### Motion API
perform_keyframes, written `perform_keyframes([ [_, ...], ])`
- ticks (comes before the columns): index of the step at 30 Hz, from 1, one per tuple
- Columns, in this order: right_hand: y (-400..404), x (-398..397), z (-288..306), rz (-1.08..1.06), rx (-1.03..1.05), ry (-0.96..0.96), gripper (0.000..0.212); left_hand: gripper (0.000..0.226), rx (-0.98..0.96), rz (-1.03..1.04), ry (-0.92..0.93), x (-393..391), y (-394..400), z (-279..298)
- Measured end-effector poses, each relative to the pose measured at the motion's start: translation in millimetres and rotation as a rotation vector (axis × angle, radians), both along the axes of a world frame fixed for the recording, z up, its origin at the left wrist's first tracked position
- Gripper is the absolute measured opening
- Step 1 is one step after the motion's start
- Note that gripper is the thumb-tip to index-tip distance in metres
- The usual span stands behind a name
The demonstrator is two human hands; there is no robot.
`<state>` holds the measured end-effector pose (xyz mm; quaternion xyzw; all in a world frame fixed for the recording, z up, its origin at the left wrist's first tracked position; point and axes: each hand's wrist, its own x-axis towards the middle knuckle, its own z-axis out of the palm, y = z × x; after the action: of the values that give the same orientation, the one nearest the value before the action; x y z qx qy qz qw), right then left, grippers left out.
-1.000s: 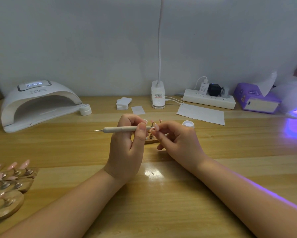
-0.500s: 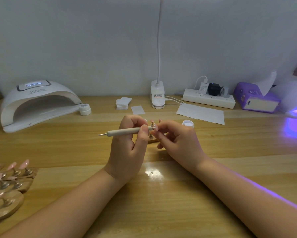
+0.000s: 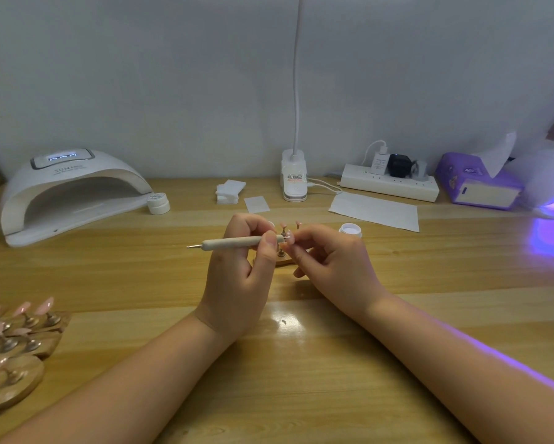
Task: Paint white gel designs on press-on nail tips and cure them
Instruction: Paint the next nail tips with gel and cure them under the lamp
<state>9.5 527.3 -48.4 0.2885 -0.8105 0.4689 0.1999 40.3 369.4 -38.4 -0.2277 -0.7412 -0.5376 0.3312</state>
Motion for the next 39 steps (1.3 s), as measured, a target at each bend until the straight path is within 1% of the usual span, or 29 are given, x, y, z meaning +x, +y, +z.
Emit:
perform_keyframes([
  [9,-1.2,0.7,0.4,-0.018,-0.025,0.01,0.008,0.007,0.012,-0.009,-0.014,-1.1,0.5,-1.0],
  [26,-0.1,1.4,1.0,-0.021,-0.014,0.014,0.012,0.004,0.047,0.009,0.042,-0.1,-0.6,0.3],
  [39,-2.1,1.5,1.5,-0.022,-0.06,0.008,0.01,0.006,0.022,-0.023,0.003,1.5,0.7,1.0],
])
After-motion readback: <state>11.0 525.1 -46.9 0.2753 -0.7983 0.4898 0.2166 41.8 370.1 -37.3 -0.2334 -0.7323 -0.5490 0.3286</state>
